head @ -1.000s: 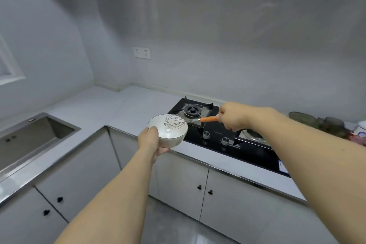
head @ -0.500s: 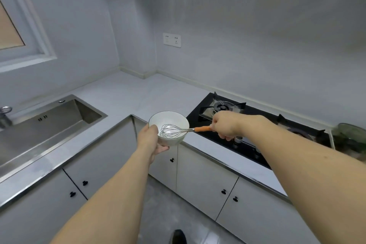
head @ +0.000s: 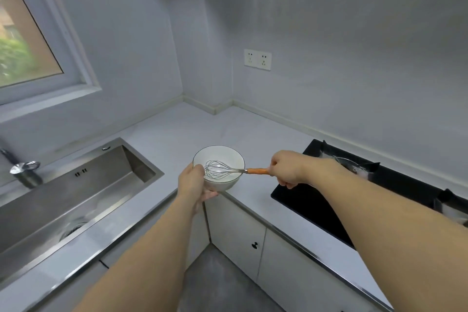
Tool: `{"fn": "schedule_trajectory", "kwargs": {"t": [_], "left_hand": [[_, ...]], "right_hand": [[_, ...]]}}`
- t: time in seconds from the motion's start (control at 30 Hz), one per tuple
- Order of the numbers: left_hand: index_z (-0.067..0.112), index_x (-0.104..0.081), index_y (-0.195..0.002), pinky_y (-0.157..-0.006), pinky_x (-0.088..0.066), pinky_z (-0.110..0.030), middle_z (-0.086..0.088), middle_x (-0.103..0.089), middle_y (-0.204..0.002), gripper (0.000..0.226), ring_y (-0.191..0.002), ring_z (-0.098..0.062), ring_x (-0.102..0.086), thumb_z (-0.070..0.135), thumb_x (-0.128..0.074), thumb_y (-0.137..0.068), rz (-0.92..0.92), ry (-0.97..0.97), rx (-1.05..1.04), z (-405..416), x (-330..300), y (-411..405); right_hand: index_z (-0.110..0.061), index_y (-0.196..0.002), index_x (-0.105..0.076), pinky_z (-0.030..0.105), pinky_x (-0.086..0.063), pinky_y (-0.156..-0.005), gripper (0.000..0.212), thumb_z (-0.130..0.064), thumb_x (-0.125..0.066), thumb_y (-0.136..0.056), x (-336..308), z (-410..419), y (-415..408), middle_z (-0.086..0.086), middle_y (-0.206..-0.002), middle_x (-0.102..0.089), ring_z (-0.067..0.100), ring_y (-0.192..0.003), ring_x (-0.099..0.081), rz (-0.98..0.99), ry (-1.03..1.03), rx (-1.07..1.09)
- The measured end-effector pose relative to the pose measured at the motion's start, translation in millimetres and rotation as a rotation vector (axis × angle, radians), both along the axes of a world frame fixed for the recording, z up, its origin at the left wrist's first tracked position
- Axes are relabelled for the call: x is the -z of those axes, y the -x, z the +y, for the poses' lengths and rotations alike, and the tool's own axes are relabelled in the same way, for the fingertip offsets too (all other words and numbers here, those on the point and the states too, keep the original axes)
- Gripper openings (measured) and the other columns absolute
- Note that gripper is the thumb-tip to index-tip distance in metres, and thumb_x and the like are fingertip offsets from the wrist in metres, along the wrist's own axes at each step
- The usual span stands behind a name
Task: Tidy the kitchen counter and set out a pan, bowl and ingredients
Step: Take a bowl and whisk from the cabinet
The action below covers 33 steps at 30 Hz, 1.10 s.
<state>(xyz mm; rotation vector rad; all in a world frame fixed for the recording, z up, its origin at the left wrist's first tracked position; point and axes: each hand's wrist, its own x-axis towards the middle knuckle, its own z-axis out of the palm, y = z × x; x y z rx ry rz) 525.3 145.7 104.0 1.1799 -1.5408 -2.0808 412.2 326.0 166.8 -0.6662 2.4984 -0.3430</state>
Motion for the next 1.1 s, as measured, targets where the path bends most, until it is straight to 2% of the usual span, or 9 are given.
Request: {"fn": "schedule_trajectory", "kwargs": {"t": [0.07,0.13,0.23,0.43,0.6,0.87,1.1], "left_hand": [[0.019,-0.056,-0.087,-0.066,-0.06,-0.042,-0.004,-0.058,-0.088,0.023,-0.08,-0.038,-0.067,0.006,-0.037,-0.089,0.008,-0.005,-0.012,-22.2,-1.2,15.2],[0.018,-0.056,-0.086,-0.076,-0.059,-0.05,-0.003,-0.058,-0.087,0.023,-0.089,-0.042,-0.068,0.005,-0.038,-0.088,0.03,-0.006,-0.028,-41.3,-2.3,27.2],[0.018,-0.057,-0.086,-0.082,-0.056,-0.056,-0.002,-0.056,-0.088,0.023,-0.098,-0.046,-0.066,0.006,-0.037,-0.088,0.046,0.003,-0.044,-67.3,-3.5,42.4],[0.02,-0.052,-0.082,-0.072,-0.058,-0.044,0.003,-0.046,-0.086,0.022,-0.096,-0.051,-0.065,0.007,-0.037,-0.091,-0.006,-0.049,-0.1,-121.1,-3.5,77.6],[0.018,-0.053,-0.083,-0.065,-0.058,-0.041,0.0,-0.047,-0.093,0.019,-0.1,-0.052,-0.063,0.008,-0.038,-0.089,-0.014,-0.086,-0.079,-181.5,11.0,127.3],[0.018,-0.052,-0.082,-0.067,-0.059,-0.041,0.001,-0.048,-0.093,0.018,-0.104,-0.05,-0.062,0.007,-0.04,-0.087,-0.008,-0.159,-0.018,-299.3,45.1,252.4],[0.016,-0.053,-0.086,-0.072,-0.059,-0.044,0.001,-0.05,-0.097,0.016,-0.09,-0.05,-0.064,0.006,-0.041,-0.09,-0.016,-0.235,0.04,-387.4,85.2,343.3]], "right_hand": [[-0.001,-0.103,-0.062,0.034,-0.054,-0.077,0.032,-0.023,-0.044,-0.092,-2.5,-22.0,17.2,0.014,-0.089,-0.071,0.024,-0.066,-0.063,-0.015,0.011,-0.005],[-0.001,-0.103,-0.064,0.038,-0.055,-0.083,0.033,-0.024,-0.043,-0.091,-1.5,-42.2,34.0,0.015,-0.09,-0.072,0.026,-0.073,-0.066,-0.01,0.015,-0.014],[0.0,-0.103,-0.063,0.037,-0.054,-0.079,0.034,-0.024,-0.042,-0.092,2.4,-72.6,53.2,0.018,-0.091,-0.071,0.025,-0.069,-0.062,-0.014,0.037,-0.031],[-0.001,-0.102,-0.061,0.029,-0.047,-0.065,0.029,-0.019,-0.04,-0.093,5.6,-132.6,87.2,0.017,-0.096,-0.071,0.024,-0.067,-0.059,-0.025,0.011,-0.079],[-0.006,-0.104,-0.058,0.029,-0.045,-0.064,0.024,-0.021,-0.042,-0.095,13.6,-185.4,132.1,0.015,-0.098,-0.069,0.022,-0.069,-0.058,-0.032,0.025,-0.064],[0.001,-0.104,-0.059,0.031,-0.044,-0.066,0.03,-0.024,-0.045,-0.097,36.1,-292.8,232.4,0.011,-0.088,-0.061,0.022,-0.069,-0.054,-0.112,0.044,0.061],[-0.001,-0.11,-0.058,0.031,-0.042,-0.064,0.03,-0.026,-0.048,-0.096,66.0,-379.1,315.3,0.01,-0.085,-0.058,0.022,-0.066,-0.05,-0.194,0.086,0.18]]}}
